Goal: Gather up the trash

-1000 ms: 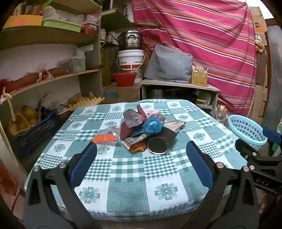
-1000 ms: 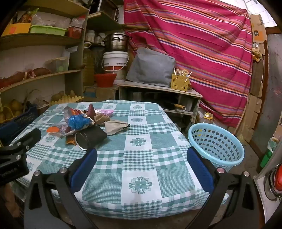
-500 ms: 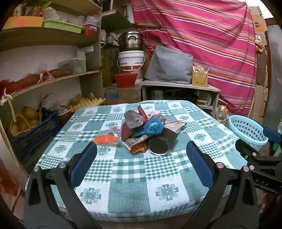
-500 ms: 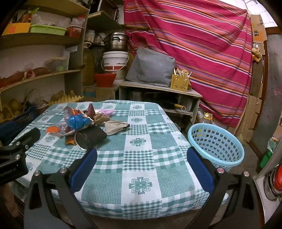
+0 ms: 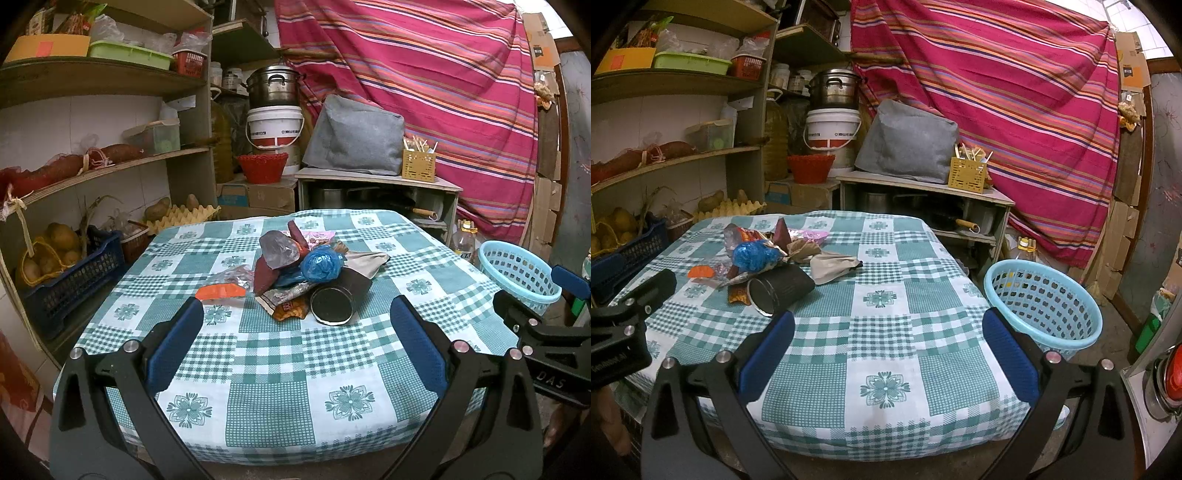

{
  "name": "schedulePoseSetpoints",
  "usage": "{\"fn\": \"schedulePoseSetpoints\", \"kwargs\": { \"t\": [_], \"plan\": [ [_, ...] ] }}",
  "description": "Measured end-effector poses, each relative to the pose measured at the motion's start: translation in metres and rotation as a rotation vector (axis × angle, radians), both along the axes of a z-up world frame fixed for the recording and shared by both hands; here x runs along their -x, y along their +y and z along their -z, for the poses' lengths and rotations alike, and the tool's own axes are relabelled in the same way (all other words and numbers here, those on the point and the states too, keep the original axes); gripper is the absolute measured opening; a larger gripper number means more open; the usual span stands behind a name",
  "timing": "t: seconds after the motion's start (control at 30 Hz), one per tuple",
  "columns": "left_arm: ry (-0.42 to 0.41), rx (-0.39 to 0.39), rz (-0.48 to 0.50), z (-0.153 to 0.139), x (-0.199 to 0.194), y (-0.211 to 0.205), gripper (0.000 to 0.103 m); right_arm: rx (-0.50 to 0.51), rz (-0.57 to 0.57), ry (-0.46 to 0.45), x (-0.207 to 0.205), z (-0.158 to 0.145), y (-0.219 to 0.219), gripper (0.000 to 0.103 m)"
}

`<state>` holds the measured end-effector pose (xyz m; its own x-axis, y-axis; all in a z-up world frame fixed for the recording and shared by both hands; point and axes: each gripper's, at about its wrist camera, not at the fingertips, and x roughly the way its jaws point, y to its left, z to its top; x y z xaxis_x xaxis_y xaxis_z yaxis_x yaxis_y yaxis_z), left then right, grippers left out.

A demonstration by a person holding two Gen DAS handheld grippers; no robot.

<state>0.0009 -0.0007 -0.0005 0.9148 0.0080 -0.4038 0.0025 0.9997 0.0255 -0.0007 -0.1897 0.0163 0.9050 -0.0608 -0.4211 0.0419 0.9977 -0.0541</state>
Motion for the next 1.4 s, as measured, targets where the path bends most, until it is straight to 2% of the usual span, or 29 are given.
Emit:
{"fn": "schedulePoseSetpoints", "kwargs": {
  "t": [1.4],
  "plan": [
    [-0.009,-0.005,-0.003,-0.0073,0.003,0.0049,0.098,0.001,0.0,0.004,-0.0026,0.0003,0.0006,0.099]
  ]
}}
